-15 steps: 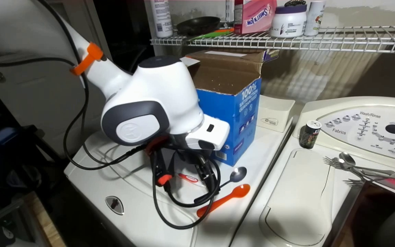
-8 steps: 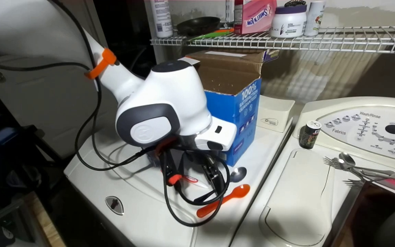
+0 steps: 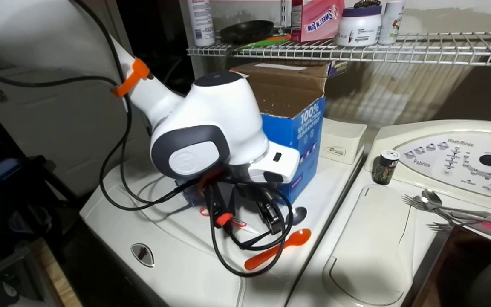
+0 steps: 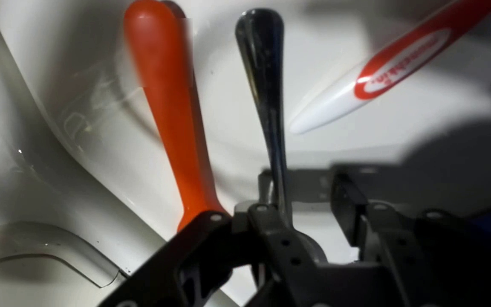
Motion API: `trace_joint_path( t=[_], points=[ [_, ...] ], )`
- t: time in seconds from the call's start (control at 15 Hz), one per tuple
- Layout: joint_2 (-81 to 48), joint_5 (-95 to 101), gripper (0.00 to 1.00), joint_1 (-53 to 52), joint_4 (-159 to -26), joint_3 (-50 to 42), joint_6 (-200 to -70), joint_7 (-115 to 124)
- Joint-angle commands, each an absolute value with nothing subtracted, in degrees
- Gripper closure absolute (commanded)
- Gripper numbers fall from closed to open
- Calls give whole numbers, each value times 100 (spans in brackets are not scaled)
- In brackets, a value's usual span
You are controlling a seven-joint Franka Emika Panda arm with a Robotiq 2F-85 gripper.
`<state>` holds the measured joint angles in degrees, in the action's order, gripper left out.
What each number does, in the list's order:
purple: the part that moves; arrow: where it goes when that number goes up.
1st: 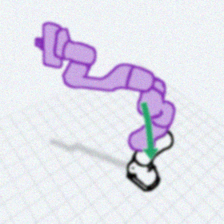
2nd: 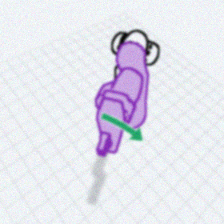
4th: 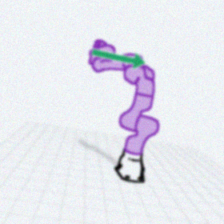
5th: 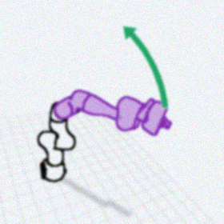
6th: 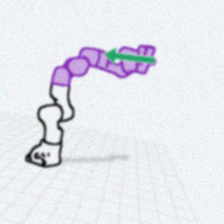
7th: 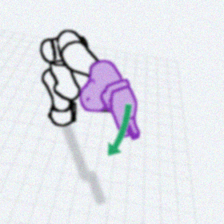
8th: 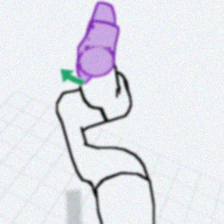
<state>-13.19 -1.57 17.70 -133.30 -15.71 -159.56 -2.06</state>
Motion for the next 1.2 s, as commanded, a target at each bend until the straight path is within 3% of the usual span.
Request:
trace_joint_path(
  t=[0.0, 0.07, 0.27, 0.6, 0.73, 0.8, 0.93, 1.13],
  points=[
    [-1465, -195, 90, 1819, -13179, -1573, -15943, -278],
    [-1470, -176, 57, 1817, -13176, -1587, -15962, -265],
    [-1367, -137, 46, 1821, -13212, -1626, -15795, -275],
    [-1254, -77, 13, 1817, -13231, -1695, -15456, -291],
    [-1236, -119, 25, 1820, -13223, -1674, -15357, -312],
    [-1236, -109, 42, 1811, -13220, -1680, -15352, -290],
    [-1241, -131, 51, 1810, -13199, -1671, -15309, -282],
    [-1244, -125, 73, 1802, -13166, -1673, -15277, -262]
  ],
)
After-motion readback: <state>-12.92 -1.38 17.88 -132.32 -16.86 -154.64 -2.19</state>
